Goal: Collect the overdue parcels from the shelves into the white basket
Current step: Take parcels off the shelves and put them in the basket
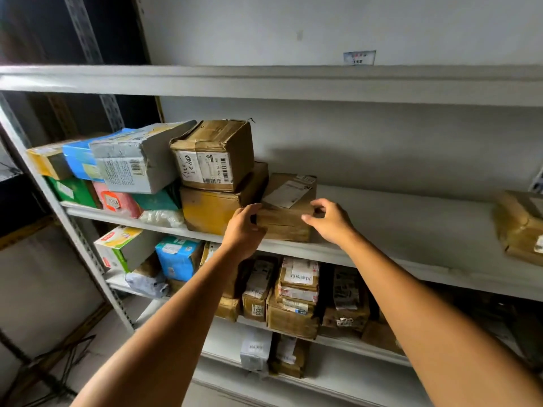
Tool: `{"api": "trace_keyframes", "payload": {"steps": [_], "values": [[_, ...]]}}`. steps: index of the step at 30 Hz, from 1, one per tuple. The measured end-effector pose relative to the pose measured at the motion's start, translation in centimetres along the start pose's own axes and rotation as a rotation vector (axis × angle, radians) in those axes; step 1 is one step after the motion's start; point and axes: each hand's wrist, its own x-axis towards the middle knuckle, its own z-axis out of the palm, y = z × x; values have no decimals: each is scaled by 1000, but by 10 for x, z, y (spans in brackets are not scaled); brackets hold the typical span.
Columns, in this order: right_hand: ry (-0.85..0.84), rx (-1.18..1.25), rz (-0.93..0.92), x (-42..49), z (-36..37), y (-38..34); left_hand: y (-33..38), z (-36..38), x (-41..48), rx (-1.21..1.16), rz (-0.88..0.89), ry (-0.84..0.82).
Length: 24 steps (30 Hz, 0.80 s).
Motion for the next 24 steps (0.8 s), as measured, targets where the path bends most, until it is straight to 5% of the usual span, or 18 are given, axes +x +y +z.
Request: {"api": "trace_keyframes", "payload": {"steps": [24], "values": [[18,90,-37,-17,-15,20,-6,11,6,-79,28,-18]]}}
